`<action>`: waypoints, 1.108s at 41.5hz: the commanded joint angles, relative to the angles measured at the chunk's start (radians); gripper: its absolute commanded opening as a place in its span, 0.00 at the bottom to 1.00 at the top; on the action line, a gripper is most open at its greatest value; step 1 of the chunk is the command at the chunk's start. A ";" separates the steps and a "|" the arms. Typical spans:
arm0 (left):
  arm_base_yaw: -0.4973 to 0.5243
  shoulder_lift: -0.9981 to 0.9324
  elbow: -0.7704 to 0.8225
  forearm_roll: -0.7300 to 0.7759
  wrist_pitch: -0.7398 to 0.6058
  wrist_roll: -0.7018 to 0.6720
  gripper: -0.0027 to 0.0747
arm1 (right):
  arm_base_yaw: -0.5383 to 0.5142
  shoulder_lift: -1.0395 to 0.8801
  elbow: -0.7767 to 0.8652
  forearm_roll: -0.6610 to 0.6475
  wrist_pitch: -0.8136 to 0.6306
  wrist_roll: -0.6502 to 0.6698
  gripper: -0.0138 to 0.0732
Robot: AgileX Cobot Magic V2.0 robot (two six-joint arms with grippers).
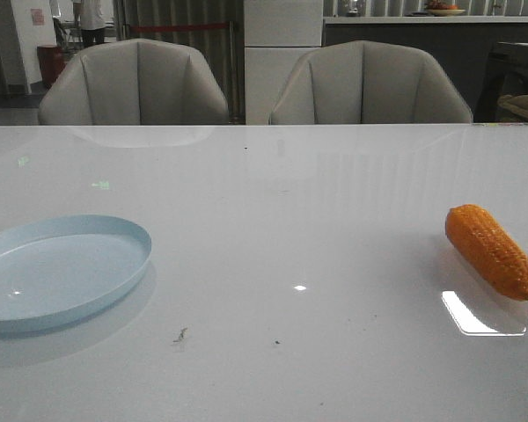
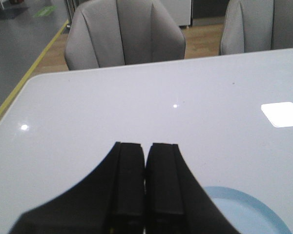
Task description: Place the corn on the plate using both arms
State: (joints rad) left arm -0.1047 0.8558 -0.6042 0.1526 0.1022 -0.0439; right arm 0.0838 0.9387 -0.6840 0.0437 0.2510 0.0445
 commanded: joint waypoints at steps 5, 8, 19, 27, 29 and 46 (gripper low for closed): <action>0.000 0.071 -0.036 -0.055 -0.071 -0.007 0.17 | -0.006 0.041 -0.036 0.005 -0.062 -0.002 0.27; 0.000 0.089 -0.036 -0.122 -0.071 -0.007 0.24 | -0.006 0.048 -0.036 0.005 -0.049 -0.002 0.35; -0.002 0.137 -0.036 -0.153 -0.091 -0.007 0.72 | -0.006 0.054 -0.036 0.005 -0.047 -0.002 0.74; -0.002 0.186 -0.040 -0.227 -0.017 -0.008 0.72 | -0.006 0.054 -0.036 0.005 -0.045 -0.002 0.73; -0.002 0.205 -0.047 -0.236 0.029 -0.008 0.72 | -0.006 0.054 -0.036 0.005 -0.037 -0.002 0.73; 0.015 0.599 -0.454 -0.256 0.539 -0.009 0.72 | -0.006 0.054 -0.036 0.005 -0.001 -0.002 0.73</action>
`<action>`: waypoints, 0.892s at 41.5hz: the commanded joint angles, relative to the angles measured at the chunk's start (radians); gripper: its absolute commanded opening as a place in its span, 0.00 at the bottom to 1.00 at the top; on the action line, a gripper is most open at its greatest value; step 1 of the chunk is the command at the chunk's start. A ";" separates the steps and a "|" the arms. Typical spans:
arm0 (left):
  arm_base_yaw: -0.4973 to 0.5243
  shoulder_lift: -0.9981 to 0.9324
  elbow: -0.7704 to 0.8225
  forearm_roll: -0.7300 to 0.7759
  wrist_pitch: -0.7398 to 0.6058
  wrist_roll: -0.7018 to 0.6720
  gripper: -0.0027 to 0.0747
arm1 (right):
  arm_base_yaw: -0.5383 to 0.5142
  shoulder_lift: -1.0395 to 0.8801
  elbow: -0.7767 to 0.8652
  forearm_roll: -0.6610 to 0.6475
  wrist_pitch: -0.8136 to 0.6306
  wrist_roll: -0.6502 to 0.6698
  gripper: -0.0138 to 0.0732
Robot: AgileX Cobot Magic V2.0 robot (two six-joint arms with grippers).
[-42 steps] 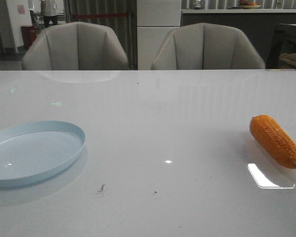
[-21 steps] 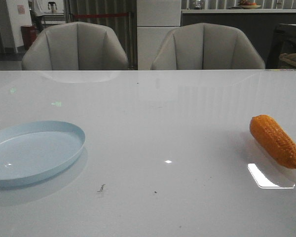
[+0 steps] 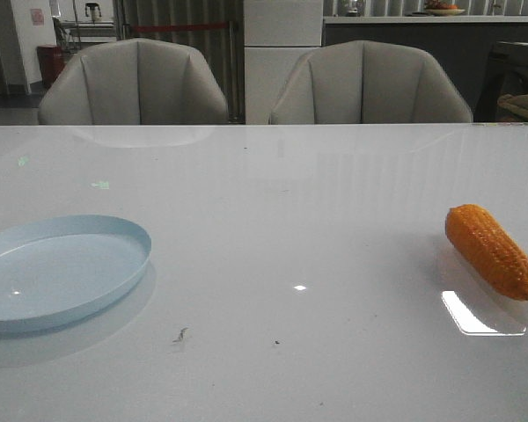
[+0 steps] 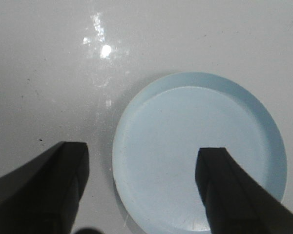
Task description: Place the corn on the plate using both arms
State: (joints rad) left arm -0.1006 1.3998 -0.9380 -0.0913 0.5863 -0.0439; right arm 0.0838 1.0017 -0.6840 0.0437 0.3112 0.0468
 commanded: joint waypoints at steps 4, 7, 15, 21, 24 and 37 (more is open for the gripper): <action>0.026 0.164 -0.236 -0.014 0.187 -0.009 0.72 | -0.006 -0.009 -0.036 0.005 -0.051 -0.004 0.73; 0.038 0.242 -0.304 -0.014 0.263 -0.009 0.72 | -0.006 -0.009 -0.036 0.005 -0.044 -0.004 0.73; 0.052 0.407 -0.416 -0.010 0.387 -0.009 0.72 | -0.006 -0.009 -0.036 0.005 -0.032 -0.004 0.73; 0.052 0.475 -0.429 -0.010 0.403 -0.007 0.72 | -0.006 -0.009 -0.036 0.005 -0.032 -0.004 0.73; 0.052 0.493 -0.429 -0.010 0.403 -0.007 0.72 | -0.006 -0.009 -0.036 0.005 -0.032 -0.004 0.73; 0.052 0.515 -0.429 -0.010 0.359 -0.007 0.72 | -0.006 -0.009 -0.036 0.005 -0.032 -0.004 0.73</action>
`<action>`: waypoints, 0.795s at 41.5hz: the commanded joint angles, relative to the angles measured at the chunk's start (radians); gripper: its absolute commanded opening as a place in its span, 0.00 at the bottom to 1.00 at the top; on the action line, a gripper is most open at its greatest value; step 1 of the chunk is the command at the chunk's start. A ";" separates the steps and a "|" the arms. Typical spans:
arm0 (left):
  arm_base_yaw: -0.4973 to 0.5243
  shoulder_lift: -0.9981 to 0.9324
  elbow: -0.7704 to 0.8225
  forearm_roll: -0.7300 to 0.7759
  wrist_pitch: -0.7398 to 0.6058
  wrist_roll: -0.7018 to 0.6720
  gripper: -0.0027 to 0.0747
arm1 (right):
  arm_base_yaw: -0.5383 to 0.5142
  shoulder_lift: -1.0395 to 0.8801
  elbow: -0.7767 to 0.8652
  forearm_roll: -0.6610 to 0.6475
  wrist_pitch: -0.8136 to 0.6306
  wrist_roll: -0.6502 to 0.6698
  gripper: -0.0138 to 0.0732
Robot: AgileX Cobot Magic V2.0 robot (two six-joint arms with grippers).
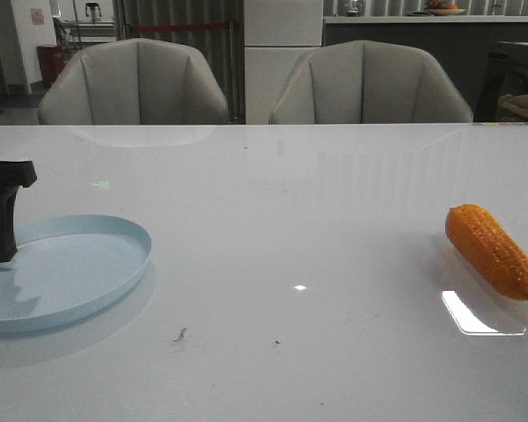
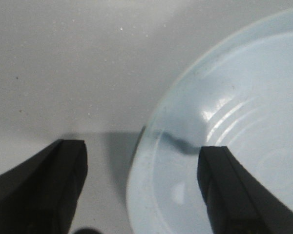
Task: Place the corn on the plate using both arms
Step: 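Lower the left gripper onto the rim of the pale blue plate and grasp it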
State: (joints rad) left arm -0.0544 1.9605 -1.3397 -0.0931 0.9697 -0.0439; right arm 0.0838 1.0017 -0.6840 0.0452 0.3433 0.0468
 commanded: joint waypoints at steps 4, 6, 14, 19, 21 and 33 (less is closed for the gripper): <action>0.005 -0.046 -0.027 -0.008 -0.026 -0.007 0.72 | -0.006 -0.009 -0.036 0.004 -0.064 -0.004 0.73; 0.005 -0.045 -0.027 -0.008 -0.026 -0.007 0.71 | -0.006 -0.009 -0.036 0.004 -0.064 -0.004 0.73; 0.005 -0.032 -0.027 -0.008 -0.026 -0.005 0.56 | -0.006 -0.009 -0.036 0.004 -0.065 -0.004 0.73; 0.005 -0.006 -0.027 -0.008 0.000 -0.005 0.41 | -0.006 -0.009 -0.036 0.004 -0.065 -0.004 0.73; 0.005 0.000 -0.027 -0.008 0.007 -0.005 0.35 | -0.006 -0.009 -0.036 0.004 -0.065 -0.004 0.73; 0.005 0.002 -0.033 -0.008 0.009 0.003 0.16 | -0.006 -0.009 -0.036 0.004 -0.059 -0.004 0.73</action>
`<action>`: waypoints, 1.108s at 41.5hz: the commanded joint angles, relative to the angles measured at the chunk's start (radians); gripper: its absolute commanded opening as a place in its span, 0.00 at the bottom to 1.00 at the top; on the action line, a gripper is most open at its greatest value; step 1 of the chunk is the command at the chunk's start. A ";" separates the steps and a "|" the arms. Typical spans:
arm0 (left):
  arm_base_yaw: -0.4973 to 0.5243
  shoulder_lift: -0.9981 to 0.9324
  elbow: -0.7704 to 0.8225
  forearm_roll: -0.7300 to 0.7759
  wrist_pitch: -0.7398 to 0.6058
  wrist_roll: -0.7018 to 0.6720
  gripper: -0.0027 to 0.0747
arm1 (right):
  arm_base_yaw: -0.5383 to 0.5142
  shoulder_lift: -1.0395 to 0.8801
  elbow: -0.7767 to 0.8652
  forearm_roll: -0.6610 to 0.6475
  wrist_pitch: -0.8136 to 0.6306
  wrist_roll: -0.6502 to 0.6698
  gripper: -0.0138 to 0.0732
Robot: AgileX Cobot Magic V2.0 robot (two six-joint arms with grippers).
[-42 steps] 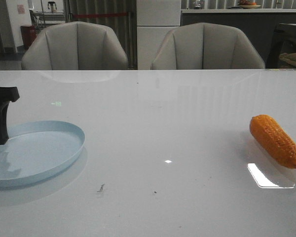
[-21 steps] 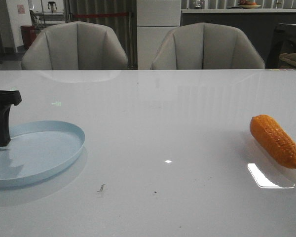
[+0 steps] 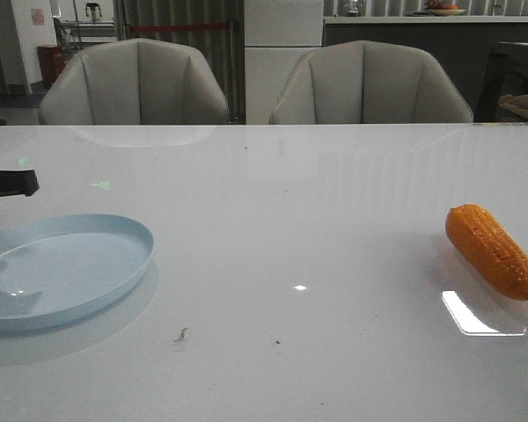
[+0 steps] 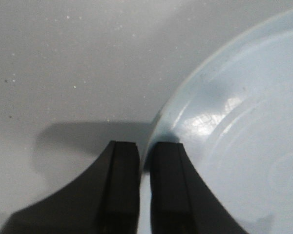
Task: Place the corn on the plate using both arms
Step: 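Lower the left gripper onto the rim of the pale blue plate and grasp it, then lift the plate with the left gripper and carry it toward the table center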
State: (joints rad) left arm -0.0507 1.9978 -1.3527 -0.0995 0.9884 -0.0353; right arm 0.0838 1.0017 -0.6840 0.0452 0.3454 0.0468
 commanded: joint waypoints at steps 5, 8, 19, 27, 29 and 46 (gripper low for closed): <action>0.002 -0.036 -0.042 -0.001 0.007 -0.006 0.16 | -0.006 -0.009 -0.036 0.004 -0.055 -0.004 0.73; 0.002 -0.042 -0.067 -0.001 0.027 -0.006 0.16 | -0.006 -0.009 -0.036 0.004 -0.051 -0.004 0.73; 0.002 -0.068 -0.265 -0.078 0.162 0.042 0.16 | -0.006 -0.009 -0.036 0.004 -0.048 -0.004 0.73; -0.020 -0.068 -0.414 -0.178 0.223 0.049 0.16 | -0.006 -0.009 -0.036 0.004 -0.048 -0.004 0.73; -0.038 -0.068 -0.436 -0.188 0.225 0.049 0.16 | -0.006 -0.009 -0.036 0.004 -0.048 -0.004 0.73; -0.272 -0.001 -0.466 -0.249 0.211 0.047 0.16 | -0.006 -0.008 -0.036 0.004 -0.048 -0.004 0.73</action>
State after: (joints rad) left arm -0.2773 2.0299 -1.7857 -0.3104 1.2143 0.0094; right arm 0.0838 1.0017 -0.6840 0.0452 0.3623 0.0468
